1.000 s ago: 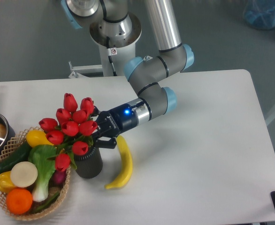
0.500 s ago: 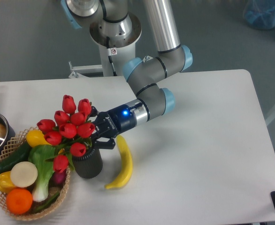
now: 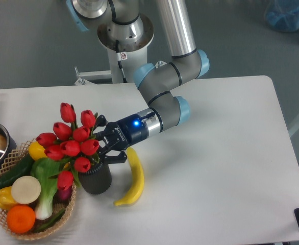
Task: Insert the flowers into the vase
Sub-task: 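Push the tulip stems further down into the grey vase, then open the gripper to release the tulips and pull back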
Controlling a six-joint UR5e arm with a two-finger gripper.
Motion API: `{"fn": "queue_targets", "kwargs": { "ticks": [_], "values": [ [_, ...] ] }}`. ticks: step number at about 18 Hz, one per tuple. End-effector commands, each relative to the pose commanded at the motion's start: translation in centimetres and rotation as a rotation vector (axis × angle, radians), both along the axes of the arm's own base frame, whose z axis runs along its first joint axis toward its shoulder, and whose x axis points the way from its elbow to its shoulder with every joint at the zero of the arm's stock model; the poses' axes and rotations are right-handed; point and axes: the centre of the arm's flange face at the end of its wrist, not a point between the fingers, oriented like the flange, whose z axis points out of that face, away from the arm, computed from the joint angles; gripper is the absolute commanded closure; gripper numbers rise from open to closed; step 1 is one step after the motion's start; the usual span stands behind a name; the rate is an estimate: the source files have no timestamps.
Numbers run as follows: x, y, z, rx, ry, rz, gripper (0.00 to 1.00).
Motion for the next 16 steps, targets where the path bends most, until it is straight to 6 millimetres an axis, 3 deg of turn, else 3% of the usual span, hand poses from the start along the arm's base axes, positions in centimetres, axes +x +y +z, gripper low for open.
{"fn": "queue_targets", "kwargs": {
  "ticks": [7,8,12,16],
  "values": [
    [-0.07,0.05,-1.03,0.019,0.027,0.011,0.44],
    [-0.14,0.00,-1.06,0.017,0.026,0.012,0.32],
    [-0.09,-0.04,-0.94,0.019,0.027,0.013,0.03],
    [-0.45,0.03,-0.50,0.022,0.039,0.015,0.00]
  ]
}}
